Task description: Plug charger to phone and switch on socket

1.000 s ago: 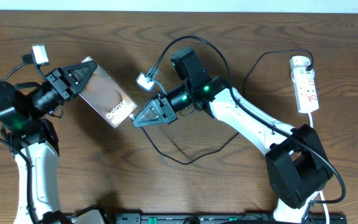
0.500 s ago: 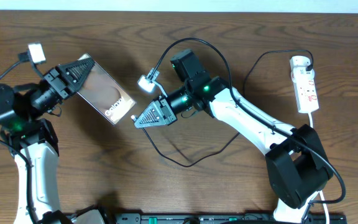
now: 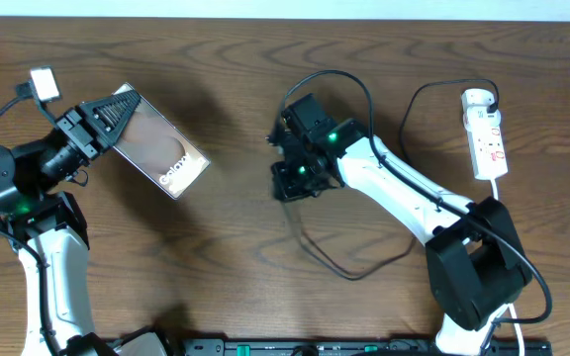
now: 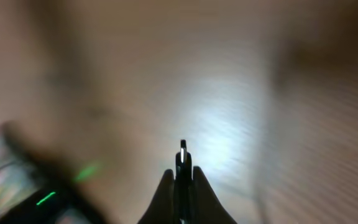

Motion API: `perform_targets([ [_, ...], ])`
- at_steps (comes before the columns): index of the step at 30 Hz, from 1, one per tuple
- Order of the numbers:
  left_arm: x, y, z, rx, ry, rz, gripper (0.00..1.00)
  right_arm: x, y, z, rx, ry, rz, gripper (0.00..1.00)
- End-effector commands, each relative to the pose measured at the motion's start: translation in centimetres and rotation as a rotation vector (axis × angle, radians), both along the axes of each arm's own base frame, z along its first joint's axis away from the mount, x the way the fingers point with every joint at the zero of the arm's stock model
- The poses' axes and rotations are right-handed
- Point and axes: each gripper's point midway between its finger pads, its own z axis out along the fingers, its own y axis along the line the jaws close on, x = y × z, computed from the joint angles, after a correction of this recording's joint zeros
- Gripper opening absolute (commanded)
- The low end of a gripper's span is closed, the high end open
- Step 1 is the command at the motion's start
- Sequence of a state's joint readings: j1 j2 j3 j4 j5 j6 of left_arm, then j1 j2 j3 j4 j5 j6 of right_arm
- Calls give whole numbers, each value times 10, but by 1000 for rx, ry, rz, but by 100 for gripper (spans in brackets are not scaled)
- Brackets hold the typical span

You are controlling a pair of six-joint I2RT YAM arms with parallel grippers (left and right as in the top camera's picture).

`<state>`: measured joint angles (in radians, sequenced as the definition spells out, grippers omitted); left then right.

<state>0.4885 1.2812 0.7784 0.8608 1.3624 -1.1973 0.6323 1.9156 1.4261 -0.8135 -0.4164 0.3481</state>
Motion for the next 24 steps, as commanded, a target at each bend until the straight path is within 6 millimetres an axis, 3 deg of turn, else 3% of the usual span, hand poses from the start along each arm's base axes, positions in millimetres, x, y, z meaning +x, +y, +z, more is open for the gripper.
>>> perform_targets([
  [1, -3, -1, 7, 6, -12, -8, 8, 36, -65, -13, -352, -155, -243, 1],
  [7, -5, -3, 6, 10, -10, -24, 7, 30, -91, -26, -470, -153, -314, 1],
  [16, -6, -3, 6, 13, -10, -31, 8, 2, -113, -66, -535, -80, -367, 1],
  [24, -6, -3, 6, 15, -12, -32, 7, -4, -115, -71, -536, -57, -371, 1],
])
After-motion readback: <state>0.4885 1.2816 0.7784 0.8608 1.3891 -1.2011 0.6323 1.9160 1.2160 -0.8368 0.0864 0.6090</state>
